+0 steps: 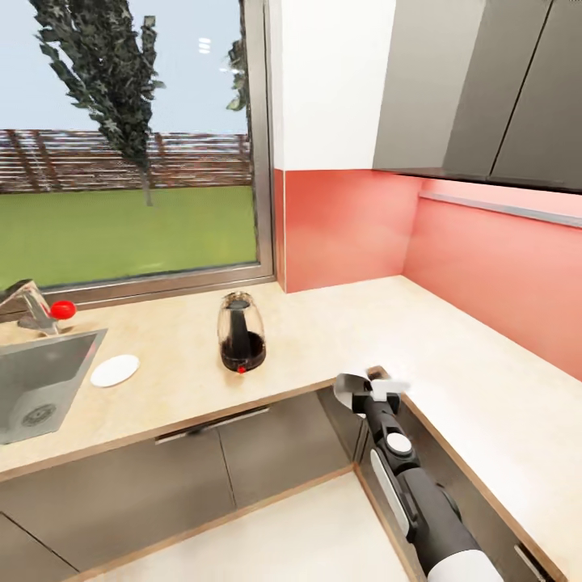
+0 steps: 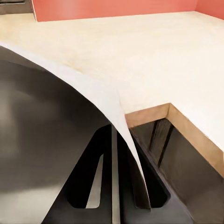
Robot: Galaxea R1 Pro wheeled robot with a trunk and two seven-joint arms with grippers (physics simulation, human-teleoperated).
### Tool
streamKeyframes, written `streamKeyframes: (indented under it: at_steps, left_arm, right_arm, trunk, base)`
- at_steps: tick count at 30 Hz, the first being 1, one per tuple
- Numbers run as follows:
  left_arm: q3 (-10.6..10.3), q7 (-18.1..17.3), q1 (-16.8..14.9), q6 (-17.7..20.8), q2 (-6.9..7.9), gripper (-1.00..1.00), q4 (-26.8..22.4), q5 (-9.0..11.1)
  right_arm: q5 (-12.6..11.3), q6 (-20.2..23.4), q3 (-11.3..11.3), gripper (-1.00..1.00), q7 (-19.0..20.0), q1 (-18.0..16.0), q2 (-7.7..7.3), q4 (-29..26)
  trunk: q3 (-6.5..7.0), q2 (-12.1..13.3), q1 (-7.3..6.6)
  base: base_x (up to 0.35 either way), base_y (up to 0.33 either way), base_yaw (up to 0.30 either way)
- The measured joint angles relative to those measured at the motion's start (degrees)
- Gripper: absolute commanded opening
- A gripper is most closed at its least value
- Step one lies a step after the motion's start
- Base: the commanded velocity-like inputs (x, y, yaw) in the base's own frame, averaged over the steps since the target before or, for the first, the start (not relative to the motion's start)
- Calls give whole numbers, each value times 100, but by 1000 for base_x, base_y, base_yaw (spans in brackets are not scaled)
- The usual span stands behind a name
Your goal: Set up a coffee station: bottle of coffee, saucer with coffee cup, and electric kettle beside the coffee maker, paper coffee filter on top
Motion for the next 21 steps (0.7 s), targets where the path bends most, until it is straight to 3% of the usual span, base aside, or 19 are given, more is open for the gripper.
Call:
streamKeyframes:
  at_steps: [8, 21]
  left_arm:
    - [1, 9, 0, 0, 0, 100, -7, 17]
    - [-7, 18, 0, 4, 0, 100, -8, 17]
  right_arm:
    - [1, 0, 0, -100, 0, 0, 0, 15]
    - [0, 0, 1, -100, 0, 0, -1, 16]
  trunk:
    - [0, 0, -2]
    - [0, 0, -4]
  base:
    - [-259, 218, 279]
    - [-19, 298, 279]
